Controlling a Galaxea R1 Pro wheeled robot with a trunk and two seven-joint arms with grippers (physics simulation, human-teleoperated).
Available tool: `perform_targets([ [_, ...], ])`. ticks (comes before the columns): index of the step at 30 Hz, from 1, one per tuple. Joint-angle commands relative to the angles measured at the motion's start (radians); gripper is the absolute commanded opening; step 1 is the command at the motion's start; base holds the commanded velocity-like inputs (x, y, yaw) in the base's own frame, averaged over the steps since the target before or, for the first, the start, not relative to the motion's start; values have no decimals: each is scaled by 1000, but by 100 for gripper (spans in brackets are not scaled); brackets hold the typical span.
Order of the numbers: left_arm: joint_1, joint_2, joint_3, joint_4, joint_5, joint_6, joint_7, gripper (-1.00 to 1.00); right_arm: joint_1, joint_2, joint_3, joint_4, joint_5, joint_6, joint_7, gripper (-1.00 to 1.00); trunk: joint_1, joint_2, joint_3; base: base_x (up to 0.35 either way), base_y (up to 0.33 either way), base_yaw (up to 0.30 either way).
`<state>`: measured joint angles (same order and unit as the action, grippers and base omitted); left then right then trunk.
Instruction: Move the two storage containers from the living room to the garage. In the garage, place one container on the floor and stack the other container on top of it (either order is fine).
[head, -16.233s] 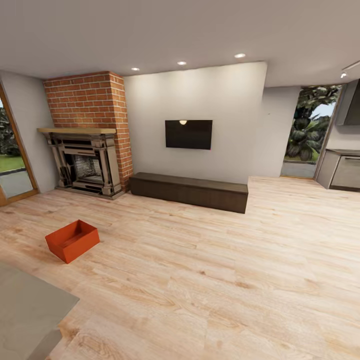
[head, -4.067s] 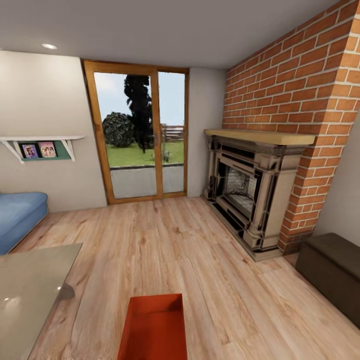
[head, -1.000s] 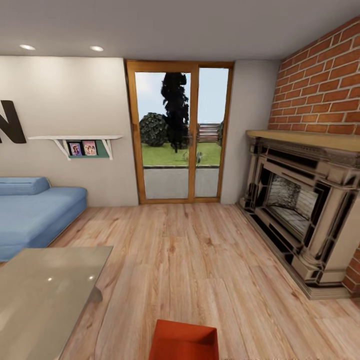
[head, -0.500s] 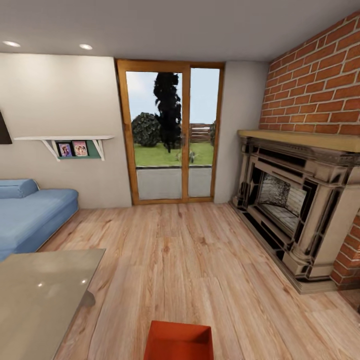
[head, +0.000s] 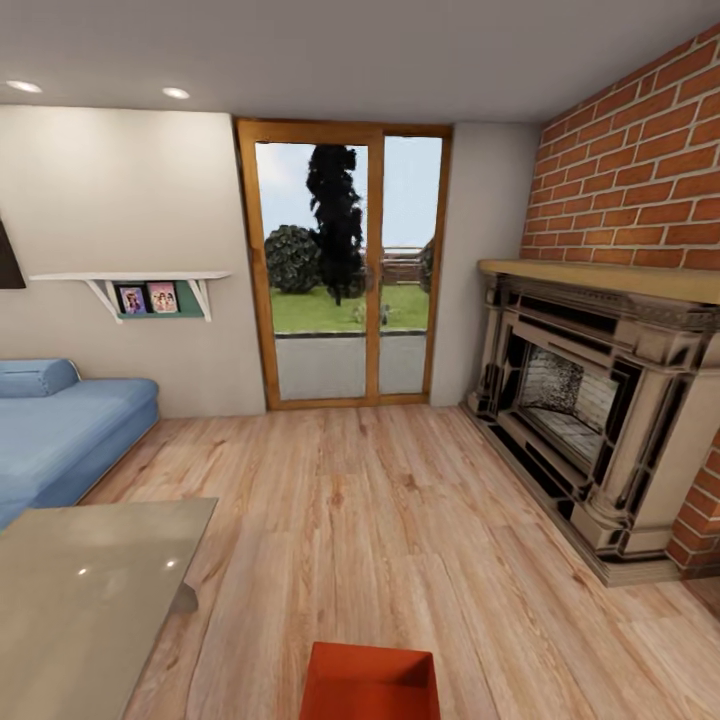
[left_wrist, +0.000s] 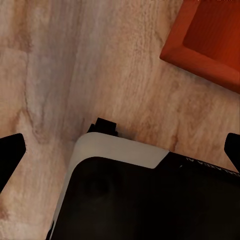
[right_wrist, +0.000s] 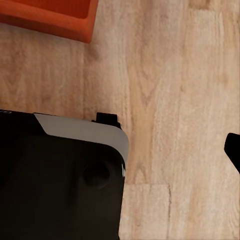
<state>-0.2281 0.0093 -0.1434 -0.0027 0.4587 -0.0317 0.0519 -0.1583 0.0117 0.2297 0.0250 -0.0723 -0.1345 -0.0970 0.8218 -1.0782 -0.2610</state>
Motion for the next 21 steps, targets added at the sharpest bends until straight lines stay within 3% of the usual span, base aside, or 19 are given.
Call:
perform_targets([
  [1,0,0,-9,0,8,-2,2,100,-1,1,8,3,-8,-5,-3,100,0,-1,-1,0,22,0],
  [13,0,0,-9,0,8,-2,2,100,-1,1,8,3,-10,-6,-3,100,0,-1,-1,-50,5,0],
  [21,0,1,-9,0,8,-2,2,100,-1,4,8,3,-9,-4,-4,100,0,-1,-1,-7,0,-167],
])
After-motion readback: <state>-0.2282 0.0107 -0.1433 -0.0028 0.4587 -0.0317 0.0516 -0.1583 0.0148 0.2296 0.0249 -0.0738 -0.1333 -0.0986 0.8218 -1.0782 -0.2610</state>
